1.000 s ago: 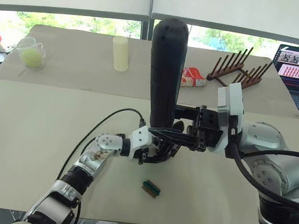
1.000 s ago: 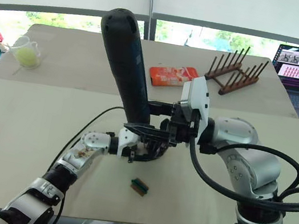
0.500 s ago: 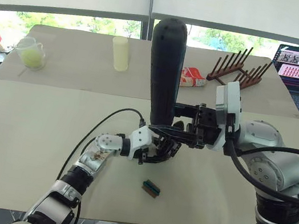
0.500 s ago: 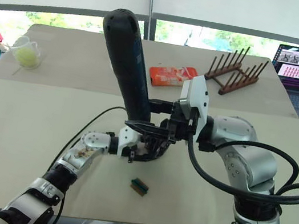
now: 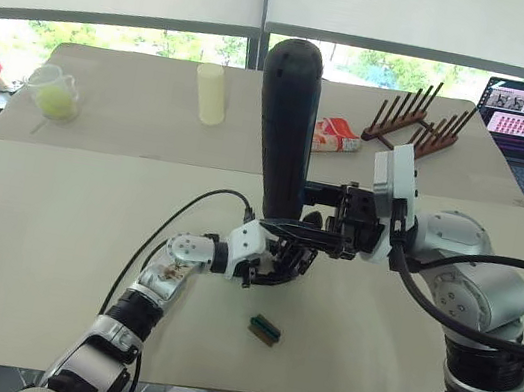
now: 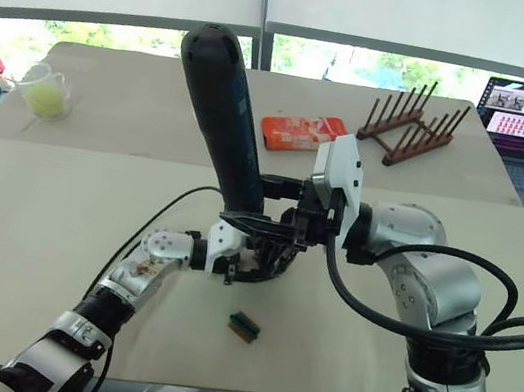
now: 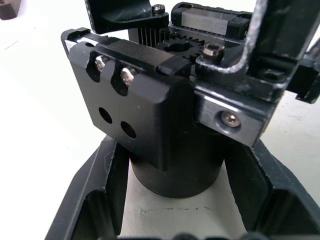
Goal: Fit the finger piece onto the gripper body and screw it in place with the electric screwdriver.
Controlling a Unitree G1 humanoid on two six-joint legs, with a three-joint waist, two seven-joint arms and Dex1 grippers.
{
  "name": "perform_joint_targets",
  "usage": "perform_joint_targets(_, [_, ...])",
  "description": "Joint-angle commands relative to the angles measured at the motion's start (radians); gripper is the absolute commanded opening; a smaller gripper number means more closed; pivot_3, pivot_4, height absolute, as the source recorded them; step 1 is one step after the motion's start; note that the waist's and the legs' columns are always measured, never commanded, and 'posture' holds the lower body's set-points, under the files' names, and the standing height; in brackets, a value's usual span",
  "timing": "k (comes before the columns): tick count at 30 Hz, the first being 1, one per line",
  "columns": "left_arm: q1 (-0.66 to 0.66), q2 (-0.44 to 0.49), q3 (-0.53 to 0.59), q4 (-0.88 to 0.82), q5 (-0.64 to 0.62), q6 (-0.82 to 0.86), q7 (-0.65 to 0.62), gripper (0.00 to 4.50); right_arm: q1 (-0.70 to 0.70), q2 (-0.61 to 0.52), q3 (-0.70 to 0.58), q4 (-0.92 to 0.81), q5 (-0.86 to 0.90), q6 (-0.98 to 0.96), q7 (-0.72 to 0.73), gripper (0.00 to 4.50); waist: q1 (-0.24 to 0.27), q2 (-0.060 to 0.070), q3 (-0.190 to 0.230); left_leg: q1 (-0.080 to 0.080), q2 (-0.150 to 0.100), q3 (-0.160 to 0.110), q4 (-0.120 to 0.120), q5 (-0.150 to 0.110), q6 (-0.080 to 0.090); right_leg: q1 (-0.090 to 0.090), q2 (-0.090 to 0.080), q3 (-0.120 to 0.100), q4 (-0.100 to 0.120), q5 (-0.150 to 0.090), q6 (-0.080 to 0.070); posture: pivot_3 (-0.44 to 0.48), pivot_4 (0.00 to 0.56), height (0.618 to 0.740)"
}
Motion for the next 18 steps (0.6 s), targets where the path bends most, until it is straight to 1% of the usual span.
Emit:
perform_joint_targets(1, [0.000,0.003,-0.001,-0.032,-0.006,0.000,-0.002,2.27,-0.023,0.008,-0.022,-0.024,0.007,-0.047,0.006,1.90,0.000,0.000,0.000,0.000,0.000,0.000,0.000,0.000,0.000,0.000,0.000,0.000,0.000,0.000,0.000,0.000,0.150,0.740])
perform_joint_targets(18, [0.008,0.004,-0.001,-0.043,-0.007,0.003,0.004,2.27,-0.024,0.011,-0.017,-0.006,-0.005,-0.050,0.024,1.90,-0.001,0.000,0.000,0.000,0.000,0.000,0.000,0.000,0.000,0.000,0.000,0.000,0.000,0.000,0.000,0.000,0.150,0.740])
